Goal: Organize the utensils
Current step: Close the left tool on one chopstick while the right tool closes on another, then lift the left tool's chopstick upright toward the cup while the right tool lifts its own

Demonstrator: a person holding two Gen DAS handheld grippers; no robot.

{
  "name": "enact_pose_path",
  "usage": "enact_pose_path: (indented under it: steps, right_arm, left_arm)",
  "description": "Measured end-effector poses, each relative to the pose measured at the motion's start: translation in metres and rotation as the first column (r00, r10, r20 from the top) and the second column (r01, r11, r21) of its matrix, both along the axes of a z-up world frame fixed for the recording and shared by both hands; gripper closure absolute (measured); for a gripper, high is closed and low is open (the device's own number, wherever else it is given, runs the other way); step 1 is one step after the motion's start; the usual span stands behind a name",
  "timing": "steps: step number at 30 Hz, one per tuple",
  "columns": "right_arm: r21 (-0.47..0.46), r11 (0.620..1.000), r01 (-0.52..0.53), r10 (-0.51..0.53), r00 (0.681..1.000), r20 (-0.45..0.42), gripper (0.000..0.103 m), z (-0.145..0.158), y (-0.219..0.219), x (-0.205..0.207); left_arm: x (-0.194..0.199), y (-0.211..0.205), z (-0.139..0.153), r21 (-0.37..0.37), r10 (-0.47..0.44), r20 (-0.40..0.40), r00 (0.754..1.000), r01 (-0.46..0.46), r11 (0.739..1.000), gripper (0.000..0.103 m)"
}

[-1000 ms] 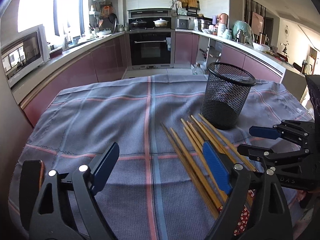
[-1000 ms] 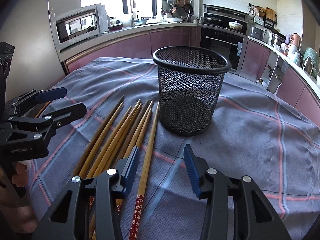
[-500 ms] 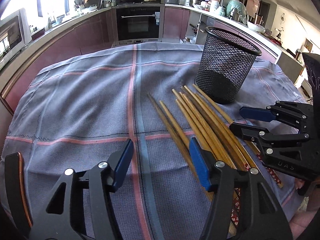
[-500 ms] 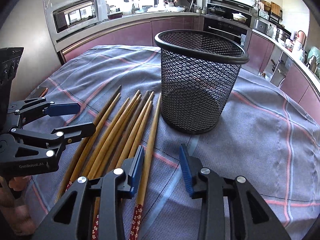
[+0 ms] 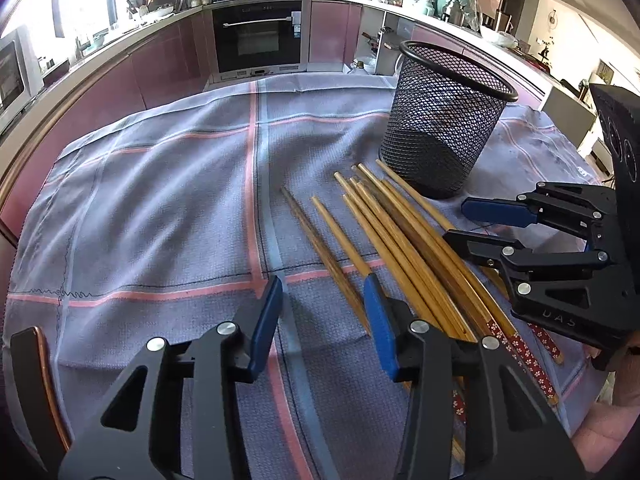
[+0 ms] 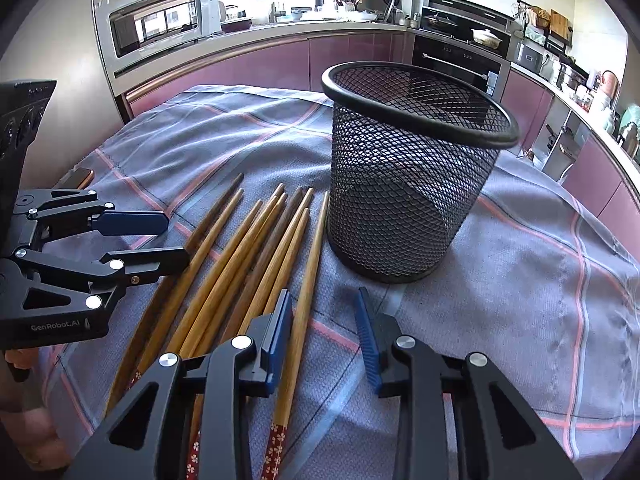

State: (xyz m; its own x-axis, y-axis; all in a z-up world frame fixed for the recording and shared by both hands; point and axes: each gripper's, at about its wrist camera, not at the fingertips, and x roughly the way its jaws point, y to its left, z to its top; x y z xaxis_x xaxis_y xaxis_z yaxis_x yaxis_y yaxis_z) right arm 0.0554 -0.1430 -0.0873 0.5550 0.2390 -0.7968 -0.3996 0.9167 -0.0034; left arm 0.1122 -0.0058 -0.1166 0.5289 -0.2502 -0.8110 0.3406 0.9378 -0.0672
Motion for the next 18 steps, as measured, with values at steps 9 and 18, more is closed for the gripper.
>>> enact_pose_path:
  steps: [9,18]
  right_arm:
    - [0.038,0.999,-0.017,0.018,1.000,-0.022,0.097,0.000,0.003,0.003]
    - [0.127,0.992,0.009,-0.006,1.000,-0.023,0.098,0.008,-0.012,-0.005]
  left_arm:
    - [0.014,-0.006,0.000,0.031,0.043,0.002,0.999,-0.043,0.999,0.085]
    - [0.011,0.001,0.005,-0.032,0.096,0.000,0.995,-0.096,0.995,0.093]
